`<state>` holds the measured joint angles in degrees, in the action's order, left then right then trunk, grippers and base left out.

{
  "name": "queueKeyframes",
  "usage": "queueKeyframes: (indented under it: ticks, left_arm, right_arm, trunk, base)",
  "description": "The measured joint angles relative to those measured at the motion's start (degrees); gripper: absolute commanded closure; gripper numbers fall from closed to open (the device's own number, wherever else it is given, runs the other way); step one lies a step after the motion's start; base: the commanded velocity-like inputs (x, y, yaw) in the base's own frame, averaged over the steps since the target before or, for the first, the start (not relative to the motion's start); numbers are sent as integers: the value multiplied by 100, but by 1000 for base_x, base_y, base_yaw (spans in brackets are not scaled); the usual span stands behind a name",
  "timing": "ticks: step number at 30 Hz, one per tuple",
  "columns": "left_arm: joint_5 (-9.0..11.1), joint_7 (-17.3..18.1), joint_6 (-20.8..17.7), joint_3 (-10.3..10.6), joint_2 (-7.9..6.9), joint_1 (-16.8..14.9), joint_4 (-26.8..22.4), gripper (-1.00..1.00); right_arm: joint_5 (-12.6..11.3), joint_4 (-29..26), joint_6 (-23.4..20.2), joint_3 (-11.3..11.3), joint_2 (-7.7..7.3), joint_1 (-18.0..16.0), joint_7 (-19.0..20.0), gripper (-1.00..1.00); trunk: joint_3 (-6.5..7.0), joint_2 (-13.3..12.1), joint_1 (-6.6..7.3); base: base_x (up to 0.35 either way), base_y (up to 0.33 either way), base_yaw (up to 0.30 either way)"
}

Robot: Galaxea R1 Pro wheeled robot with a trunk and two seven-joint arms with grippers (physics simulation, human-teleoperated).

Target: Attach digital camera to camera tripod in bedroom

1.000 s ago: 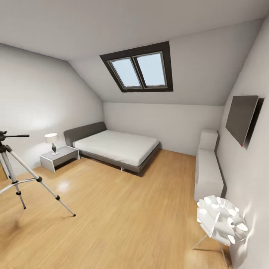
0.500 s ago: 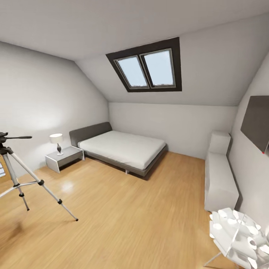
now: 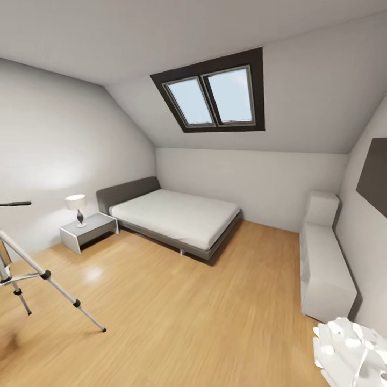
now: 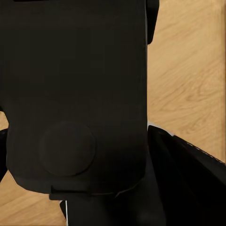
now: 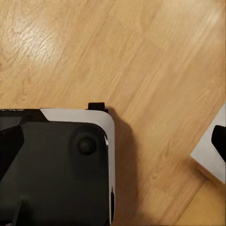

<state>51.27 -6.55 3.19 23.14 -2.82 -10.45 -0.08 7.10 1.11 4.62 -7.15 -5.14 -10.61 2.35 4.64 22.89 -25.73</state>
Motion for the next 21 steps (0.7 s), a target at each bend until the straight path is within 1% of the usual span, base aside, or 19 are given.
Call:
queueKeyframes:
  ticks: [3,6,21]
  left_arm:
    - [0,3,0,0,0,0,0,100]
    - [1,5,-2,0,0,1,0,100]
    - [0,3,10,1,0,1,0,100]
  right_arm:
    - [-18,5,-6,-5,8,1,-10,-100]
    - [-27,7,-6,-1,9,1,-16,-100]
    - [-14,8,-5,0,7,-2,-20,-100]
  trunk:
    - [0,0,0]
    - [3,0,0]
    - [50,0,0]
  base:
    - [321,0,23]
    - [321,0,136]
    - [321,0,245]
